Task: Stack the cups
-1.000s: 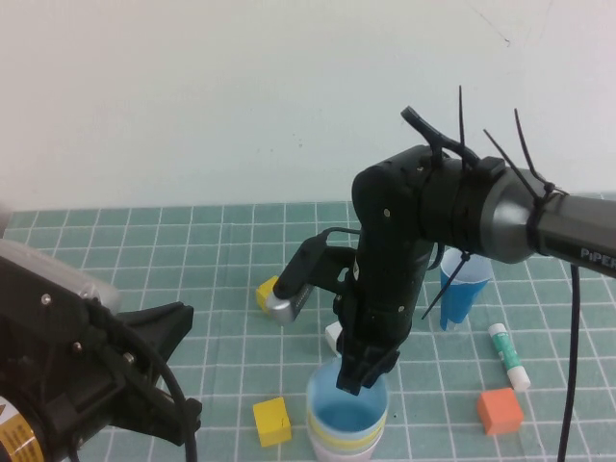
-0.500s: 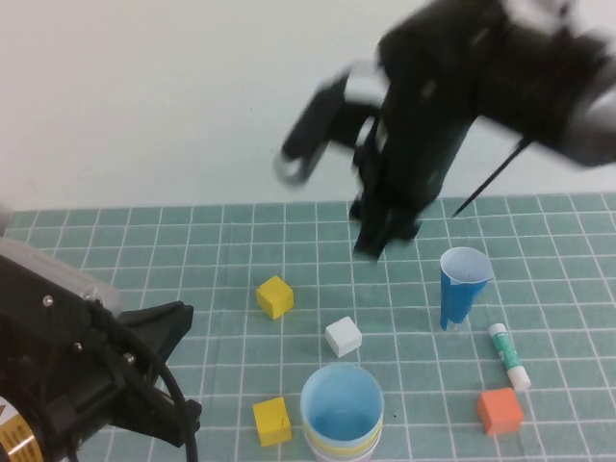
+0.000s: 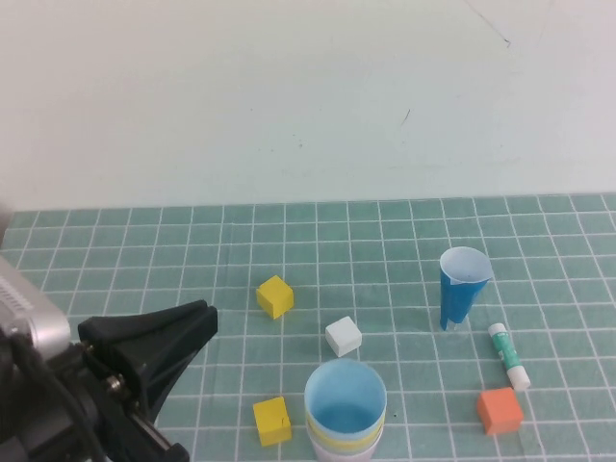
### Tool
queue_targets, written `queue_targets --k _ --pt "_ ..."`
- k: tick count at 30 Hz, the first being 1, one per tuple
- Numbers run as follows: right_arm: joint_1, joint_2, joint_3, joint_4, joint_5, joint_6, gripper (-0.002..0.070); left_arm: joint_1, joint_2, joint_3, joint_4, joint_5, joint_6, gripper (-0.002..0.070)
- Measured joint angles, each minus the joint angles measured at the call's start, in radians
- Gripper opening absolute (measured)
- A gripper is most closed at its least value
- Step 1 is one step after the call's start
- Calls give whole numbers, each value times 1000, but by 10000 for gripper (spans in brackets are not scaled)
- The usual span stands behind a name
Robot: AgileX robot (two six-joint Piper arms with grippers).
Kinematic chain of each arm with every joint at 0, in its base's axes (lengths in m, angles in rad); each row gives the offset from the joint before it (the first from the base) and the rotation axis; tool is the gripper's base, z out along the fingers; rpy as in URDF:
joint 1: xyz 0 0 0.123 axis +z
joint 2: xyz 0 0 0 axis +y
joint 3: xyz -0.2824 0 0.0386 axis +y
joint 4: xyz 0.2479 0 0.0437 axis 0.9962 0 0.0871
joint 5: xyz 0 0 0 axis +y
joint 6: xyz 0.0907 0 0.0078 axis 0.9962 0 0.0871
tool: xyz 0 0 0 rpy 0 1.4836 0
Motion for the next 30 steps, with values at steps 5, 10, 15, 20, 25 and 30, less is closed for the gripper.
queue_targets --k 5,10,15,20,25,30 --pt "0 -277 213 31 0 31 -1 0 0 0 280 -37 -237 -1" --pt "0 -587 581 71 -59 94 -1 0 -2 0 326 -67 -229 -1" --pt "0 -906 1003 113 -284 223 -1 0 -2 0 332 -67 -221 -1" --pt "0 -1021 1260 162 -387 272 -1 0 -2 0 332 -67 -187 -1" --pt "0 -1022 1414 249 -552 250 -1 0 -2 7 332 -61 -175 -1" --pt "0 -1022 1520 281 -646 244 -1 0 -4 28 332 -50 -175 -1"
